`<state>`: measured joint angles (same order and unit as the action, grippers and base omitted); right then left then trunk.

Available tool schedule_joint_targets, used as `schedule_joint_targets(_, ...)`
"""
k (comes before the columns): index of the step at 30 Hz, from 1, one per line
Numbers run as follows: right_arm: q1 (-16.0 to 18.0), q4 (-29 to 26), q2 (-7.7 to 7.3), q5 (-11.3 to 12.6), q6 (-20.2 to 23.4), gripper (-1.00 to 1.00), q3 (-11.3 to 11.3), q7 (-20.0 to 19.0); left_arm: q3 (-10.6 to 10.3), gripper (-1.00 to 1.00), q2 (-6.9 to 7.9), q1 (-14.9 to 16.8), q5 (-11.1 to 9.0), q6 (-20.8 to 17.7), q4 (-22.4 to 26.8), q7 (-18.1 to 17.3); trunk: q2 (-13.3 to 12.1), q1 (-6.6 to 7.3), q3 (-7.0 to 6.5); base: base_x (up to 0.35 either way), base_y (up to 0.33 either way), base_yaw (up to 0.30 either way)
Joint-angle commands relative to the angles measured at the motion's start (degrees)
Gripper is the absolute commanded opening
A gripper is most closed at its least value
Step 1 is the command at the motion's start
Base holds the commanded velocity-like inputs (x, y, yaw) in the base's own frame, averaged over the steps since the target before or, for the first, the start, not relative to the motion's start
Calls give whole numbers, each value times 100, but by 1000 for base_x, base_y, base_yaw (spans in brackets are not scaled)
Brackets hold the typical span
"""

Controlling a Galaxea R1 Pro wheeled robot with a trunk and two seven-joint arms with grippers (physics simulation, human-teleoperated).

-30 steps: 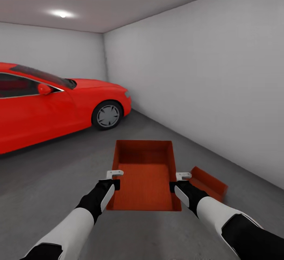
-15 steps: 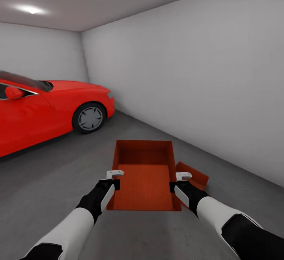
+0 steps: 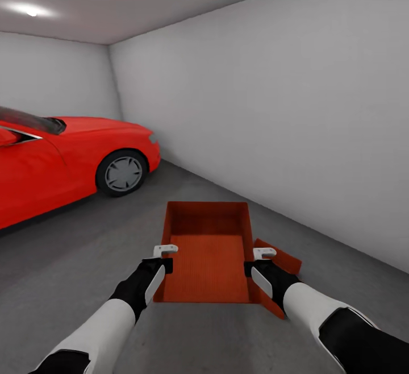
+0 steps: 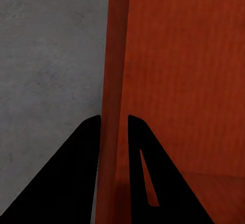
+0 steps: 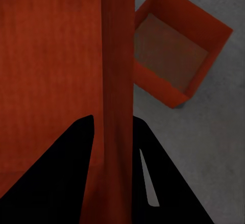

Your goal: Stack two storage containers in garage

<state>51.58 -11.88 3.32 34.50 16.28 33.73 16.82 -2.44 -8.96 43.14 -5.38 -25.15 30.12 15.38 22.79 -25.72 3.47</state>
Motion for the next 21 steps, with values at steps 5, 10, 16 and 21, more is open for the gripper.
schedule_joint_targets(5,9,-16,-59,-146,42,-100,-192,199,24,-100,8,1,100,-75,10,71,13,-7,13,316,0,0)
schedule_joint_targets(10,9,-16,-59,-146,42,-100,-192,199,24,-100,10,2,98,-78,10,71,13,-7,13,316,0,0)
schedule_joint_targets(16,9,-16,-59,-145,42,-100,-195,199,24,-100,8,1,102,-75,11,71,13,-7,13,316,0,0)
schedule_joint_targets(21,9,-11,-59,-145,42,-100,-200,199,21,-100,8,2,105,-74,7,71,13,-7,13,316,0,-70)
